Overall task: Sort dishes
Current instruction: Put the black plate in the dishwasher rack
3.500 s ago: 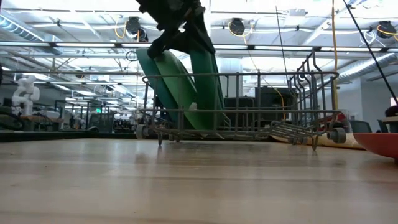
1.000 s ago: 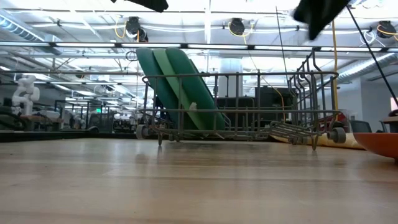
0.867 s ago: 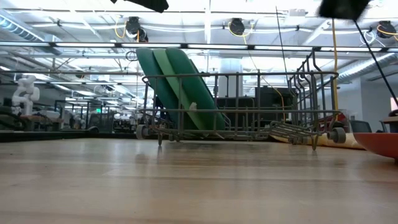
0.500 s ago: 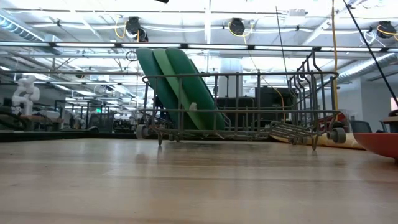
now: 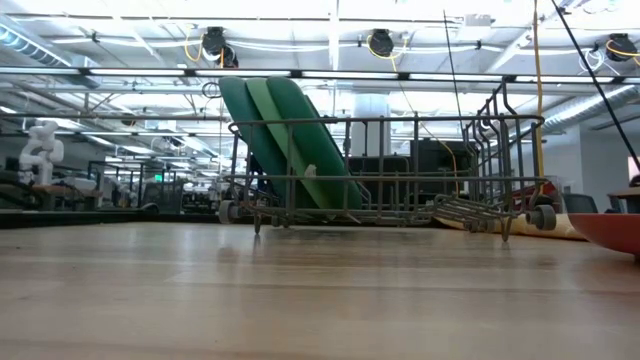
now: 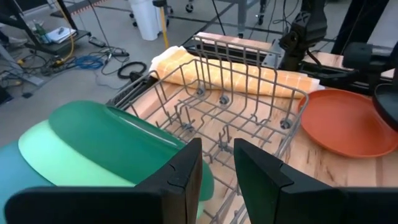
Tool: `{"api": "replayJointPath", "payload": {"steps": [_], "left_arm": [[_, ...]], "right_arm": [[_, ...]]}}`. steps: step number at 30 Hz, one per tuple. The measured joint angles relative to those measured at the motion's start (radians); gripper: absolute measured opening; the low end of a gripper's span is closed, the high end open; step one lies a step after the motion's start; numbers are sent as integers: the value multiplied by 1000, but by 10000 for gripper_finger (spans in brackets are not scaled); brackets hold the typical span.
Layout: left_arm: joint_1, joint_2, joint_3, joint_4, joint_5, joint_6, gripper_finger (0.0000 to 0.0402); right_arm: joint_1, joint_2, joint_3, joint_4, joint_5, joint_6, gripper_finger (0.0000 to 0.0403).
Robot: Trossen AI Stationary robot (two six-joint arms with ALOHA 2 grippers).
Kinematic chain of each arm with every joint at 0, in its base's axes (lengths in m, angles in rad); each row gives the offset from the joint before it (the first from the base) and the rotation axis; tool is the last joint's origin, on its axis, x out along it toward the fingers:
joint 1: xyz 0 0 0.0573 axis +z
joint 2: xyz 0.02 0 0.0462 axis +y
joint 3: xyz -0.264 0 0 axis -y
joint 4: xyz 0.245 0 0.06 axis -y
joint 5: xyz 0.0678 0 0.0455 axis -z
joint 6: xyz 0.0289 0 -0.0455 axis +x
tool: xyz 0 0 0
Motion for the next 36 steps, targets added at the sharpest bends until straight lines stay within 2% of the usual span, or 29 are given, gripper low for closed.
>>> {"api": "replayJointPath", "payload": {"steps": [7,12,16,23,28,32,36], "left_arm": [[0,0,0,7,15,1,105],[0,0,0,9,15,5,105],[0,0,0,9,15,4,105],[0,0,0,9,15,4,105],[0,0,0,9,15,4,105],[0,0,0,11,19,4,105],[0,0,0,16,26,4,105]], "right_arm": [[-1,10,-86,113,0,-61,230],[-1,11,-123,155,0,-69,198],[-1,11,-129,163,-1,-70,143],[-1,10,-122,172,-17,-97,14],[-1,10,-83,155,-39,-129,5],[-1,10,-2,63,-45,-133,4],[0,10,138,-60,49,-147,3]]}}
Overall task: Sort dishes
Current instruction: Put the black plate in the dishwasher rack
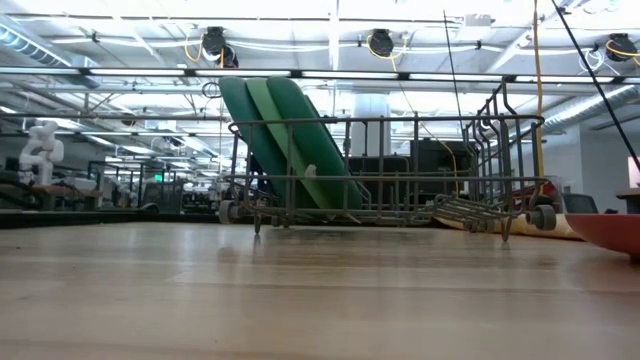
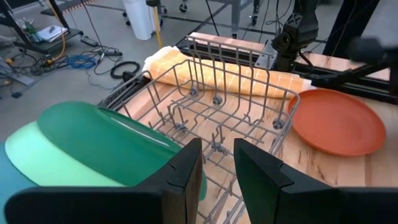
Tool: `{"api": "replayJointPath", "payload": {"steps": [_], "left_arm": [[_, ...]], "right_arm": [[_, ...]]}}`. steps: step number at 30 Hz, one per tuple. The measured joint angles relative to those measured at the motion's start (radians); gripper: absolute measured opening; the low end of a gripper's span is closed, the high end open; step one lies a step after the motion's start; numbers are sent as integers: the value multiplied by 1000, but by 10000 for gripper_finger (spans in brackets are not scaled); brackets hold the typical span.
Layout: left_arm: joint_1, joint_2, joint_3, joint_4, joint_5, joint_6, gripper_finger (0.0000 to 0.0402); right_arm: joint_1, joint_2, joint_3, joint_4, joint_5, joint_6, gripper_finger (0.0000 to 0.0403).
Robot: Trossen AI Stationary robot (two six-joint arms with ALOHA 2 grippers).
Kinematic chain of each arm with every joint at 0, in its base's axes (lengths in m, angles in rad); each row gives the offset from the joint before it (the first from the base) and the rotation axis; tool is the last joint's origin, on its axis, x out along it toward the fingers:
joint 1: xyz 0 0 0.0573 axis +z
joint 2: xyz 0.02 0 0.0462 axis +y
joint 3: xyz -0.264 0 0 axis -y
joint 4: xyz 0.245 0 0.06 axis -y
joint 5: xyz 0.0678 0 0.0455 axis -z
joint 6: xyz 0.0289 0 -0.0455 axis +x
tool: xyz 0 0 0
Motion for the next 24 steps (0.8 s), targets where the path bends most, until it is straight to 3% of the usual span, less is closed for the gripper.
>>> {"api": "replayJointPath", "payload": {"steps": [5,9,12,18,24], "left_arm": [[0,10,0,53,71,70,105],[-7,52,0,193,279,331,105],[-32,75,0,266,308,590,105],[-82,74,0,322,230,1134,105],[-89,107,0,343,218,1444,105]], "right_arm": [[-16,0,218,-135,344,-30,2],[-46,-1,354,-165,683,-99,2],[-89,-1,405,-178,826,-146,1],[-242,-22,416,-202,754,-135,1],[-404,-78,416,-161,596,-171,0]]}}
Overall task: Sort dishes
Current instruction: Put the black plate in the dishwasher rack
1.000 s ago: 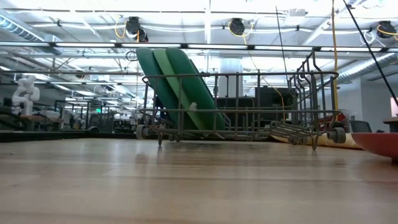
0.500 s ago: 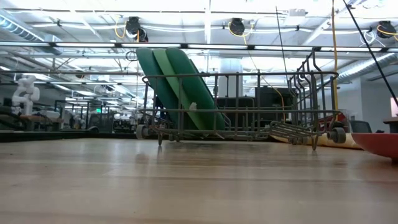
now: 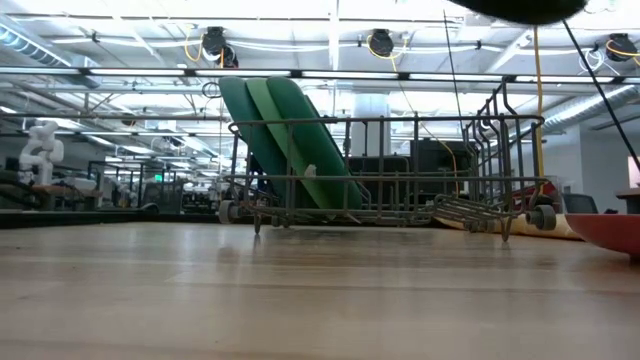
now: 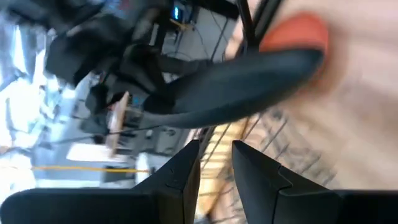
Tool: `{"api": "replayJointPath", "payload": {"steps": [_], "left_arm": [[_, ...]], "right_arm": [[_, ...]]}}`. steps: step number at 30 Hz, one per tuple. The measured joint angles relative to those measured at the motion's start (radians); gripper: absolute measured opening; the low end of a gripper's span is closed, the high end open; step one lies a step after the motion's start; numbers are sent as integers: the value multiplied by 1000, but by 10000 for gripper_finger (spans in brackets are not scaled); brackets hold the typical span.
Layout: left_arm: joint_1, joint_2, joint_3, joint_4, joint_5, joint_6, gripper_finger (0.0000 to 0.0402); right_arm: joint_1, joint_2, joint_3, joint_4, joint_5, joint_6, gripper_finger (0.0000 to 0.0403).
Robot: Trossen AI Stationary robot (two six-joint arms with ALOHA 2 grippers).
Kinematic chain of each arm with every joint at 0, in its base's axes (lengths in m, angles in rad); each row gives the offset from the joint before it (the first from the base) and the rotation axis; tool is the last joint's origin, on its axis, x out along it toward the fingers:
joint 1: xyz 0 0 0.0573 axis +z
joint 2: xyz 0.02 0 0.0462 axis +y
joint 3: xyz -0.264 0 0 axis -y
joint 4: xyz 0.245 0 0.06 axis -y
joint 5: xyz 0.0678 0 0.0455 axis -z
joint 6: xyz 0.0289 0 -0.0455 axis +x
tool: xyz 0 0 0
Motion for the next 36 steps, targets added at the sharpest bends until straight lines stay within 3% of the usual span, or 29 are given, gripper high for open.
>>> {"api": "replayJointPath", "payload": {"steps": [9,13,17,21,36], "left_arm": [[-9,110,-1,187,-157,352,147],[-10,133,0,204,-173,449,165],[-11,148,-1,286,-252,497,169],[-13,146,0,349,-254,497,169],[-5,146,0,260,-134,544,169]], "right_arm": [[-199,-29,0,126,-279,-134,0],[-234,-27,0,124,-334,-141,0],[-253,-28,0,95,-353,-122,0],[-254,-24,1,120,-378,-119,0],[-332,-5,-1,131,-519,-127,0]]}}
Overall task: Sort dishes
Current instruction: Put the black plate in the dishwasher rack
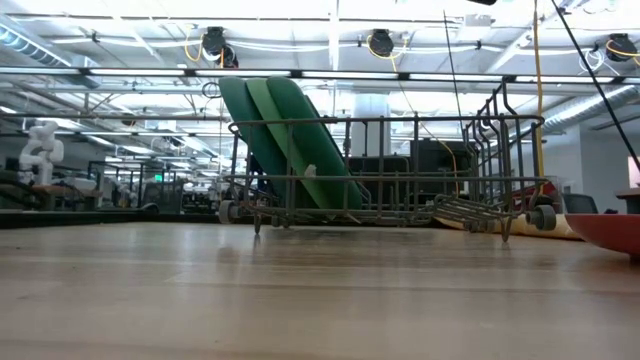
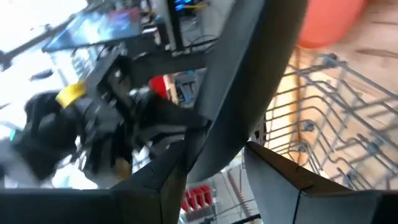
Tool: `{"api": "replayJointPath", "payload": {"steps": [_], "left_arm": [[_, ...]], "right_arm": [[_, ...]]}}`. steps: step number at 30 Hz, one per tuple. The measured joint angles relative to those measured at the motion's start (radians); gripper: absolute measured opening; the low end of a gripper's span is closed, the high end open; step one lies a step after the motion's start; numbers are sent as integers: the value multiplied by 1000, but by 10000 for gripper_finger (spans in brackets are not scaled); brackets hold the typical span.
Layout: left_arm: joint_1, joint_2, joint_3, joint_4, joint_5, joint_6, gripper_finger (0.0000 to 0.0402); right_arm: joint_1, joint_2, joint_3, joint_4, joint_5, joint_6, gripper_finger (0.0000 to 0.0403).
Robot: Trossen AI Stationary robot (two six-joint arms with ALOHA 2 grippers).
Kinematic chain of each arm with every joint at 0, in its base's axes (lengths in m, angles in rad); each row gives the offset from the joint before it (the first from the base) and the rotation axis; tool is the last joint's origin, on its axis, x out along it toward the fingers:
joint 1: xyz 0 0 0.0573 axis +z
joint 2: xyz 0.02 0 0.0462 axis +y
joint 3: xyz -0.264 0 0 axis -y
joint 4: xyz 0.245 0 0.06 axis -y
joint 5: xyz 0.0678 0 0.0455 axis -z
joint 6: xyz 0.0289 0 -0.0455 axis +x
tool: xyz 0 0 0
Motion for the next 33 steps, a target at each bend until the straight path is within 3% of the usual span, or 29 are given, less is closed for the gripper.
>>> {"api": "replayJointPath", "payload": {"steps": [9,16,20,25,33], "left_arm": [[16,48,0,-8,38,23,157],[17,63,-3,-26,5,17,42],[21,64,-3,-28,-1,-64,32],[28,58,-1,-61,2,-149,32],[77,57,2,-110,49,-317,32]], "right_arm": [[-29,21,0,29,-32,-14,0],[-31,22,2,41,-29,-7,0],[-31,22,2,58,-19,-80,5],[-1,24,1,88,68,-231,57],[8,25,74,94,250,-400,196]]}}
